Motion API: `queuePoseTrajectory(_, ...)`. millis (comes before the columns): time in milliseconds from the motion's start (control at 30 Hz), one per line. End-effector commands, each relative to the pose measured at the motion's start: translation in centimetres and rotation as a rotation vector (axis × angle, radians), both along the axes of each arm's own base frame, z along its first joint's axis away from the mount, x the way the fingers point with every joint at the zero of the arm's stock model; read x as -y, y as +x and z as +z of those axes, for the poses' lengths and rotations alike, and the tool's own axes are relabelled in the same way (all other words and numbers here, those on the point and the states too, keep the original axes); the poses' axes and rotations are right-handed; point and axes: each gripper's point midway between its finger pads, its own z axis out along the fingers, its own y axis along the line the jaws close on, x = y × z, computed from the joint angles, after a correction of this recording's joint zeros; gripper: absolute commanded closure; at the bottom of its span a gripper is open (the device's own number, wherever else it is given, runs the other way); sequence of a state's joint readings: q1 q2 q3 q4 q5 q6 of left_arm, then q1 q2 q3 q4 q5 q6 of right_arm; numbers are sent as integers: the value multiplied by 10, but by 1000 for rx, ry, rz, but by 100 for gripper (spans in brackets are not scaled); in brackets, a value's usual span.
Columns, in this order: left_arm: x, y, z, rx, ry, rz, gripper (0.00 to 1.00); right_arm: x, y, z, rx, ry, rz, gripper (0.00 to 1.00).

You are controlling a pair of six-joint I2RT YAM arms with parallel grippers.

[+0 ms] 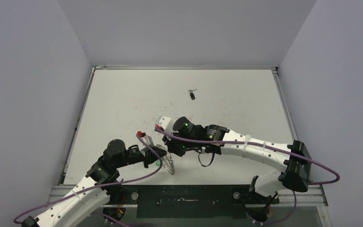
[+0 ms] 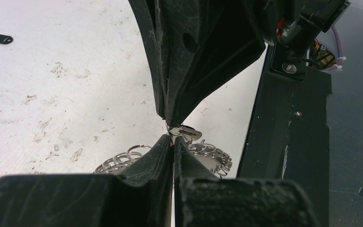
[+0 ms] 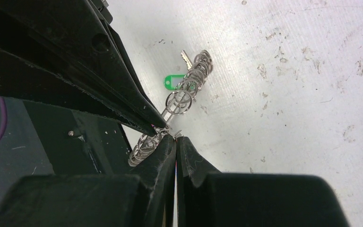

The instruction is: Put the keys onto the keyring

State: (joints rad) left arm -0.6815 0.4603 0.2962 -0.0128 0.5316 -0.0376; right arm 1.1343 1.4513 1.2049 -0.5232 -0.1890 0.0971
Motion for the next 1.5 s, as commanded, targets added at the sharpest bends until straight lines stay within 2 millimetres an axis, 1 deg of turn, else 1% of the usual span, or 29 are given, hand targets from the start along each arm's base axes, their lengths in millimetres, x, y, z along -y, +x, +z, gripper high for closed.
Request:
queuePoseTrajectory(0,5,-1,29,79,-76,-26,100,9,15,-7,57,-48,-62,100)
queuePoseTrajectory(233,6,-2,30,79,-77,-32,100,12,20,-3,91,-48,-89,100)
queuePoseTrajectory(367,6,-2,29,74,-74,-33,100,7,16,3,101,-22,-70,100)
queuePoseTrajectory(600,7,-2,29,66,-76,-36,100,0,9,8,155,8,-25,100)
queuePoseTrajectory(767,7,-2,28,63,-74,-36,100,-2,12,16,193,33,-36,100)
queuePoseTrajectory(967,7,-2,28,63,-75,-34,100,-2,13,11,187,29,-47,100)
queuePoseTrajectory(1000,7,-1,28,63,-75,-32,100,-2,12,9,181,29,-50,93)
queuePoseTrajectory(1100,7,-1,28,63,-80,-29,100,4,17,11,200,33,-91,71)
queuePoseTrajectory(1133,6,-1,29,66,-82,-27,100,5,18,13,205,41,-98,60)
queuePoseTrajectory(1167,6,-1,29,67,-83,-26,100,7,19,15,211,49,-108,52)
queuePoseTrajectory(1200,6,-1,28,64,-82,-27,100,10,21,19,217,60,-121,48)
queuePoseTrajectory(1367,6,-1,29,71,-87,-25,100,23,30,38,207,154,-167,39)
queuePoseTrajectory(1400,6,-1,30,73,-89,-25,100,26,32,44,212,180,-178,36)
queuePoseTrajectory(1467,6,-1,30,75,-92,-26,100,30,32,53,203,239,-161,29)
